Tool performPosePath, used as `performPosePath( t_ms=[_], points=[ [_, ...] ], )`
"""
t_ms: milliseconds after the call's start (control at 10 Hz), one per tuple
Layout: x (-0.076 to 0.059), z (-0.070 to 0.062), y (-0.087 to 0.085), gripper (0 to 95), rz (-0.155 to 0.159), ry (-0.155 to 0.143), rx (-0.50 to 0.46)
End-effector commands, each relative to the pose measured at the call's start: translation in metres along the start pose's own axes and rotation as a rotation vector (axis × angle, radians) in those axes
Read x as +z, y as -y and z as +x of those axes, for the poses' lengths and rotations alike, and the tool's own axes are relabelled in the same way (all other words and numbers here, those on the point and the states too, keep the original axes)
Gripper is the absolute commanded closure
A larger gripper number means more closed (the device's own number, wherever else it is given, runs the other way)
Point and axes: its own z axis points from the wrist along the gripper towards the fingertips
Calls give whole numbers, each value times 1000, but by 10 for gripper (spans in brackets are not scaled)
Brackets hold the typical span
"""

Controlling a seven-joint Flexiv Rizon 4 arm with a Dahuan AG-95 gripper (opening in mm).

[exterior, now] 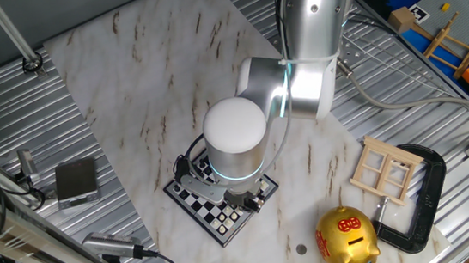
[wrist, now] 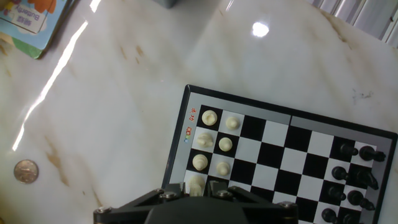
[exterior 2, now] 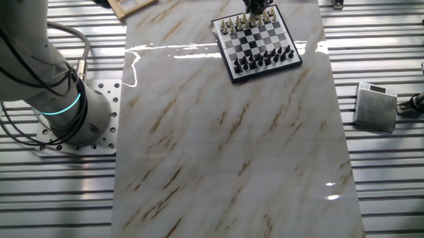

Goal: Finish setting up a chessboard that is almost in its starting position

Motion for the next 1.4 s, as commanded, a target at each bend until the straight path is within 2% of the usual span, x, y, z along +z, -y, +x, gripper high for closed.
performPosePath(
  t_ms=[100,600,900,1300,1400],
  points=[
    [0,0,0,760,1,2,-4],
    [-4,0,-1,760,3,4,-5],
    [-11,2,-4,760,1,2,-6],
    [-28,10,-6,760,0,0,-7],
    [-36,9,2,950,-1,-6,-19]
  ],
)
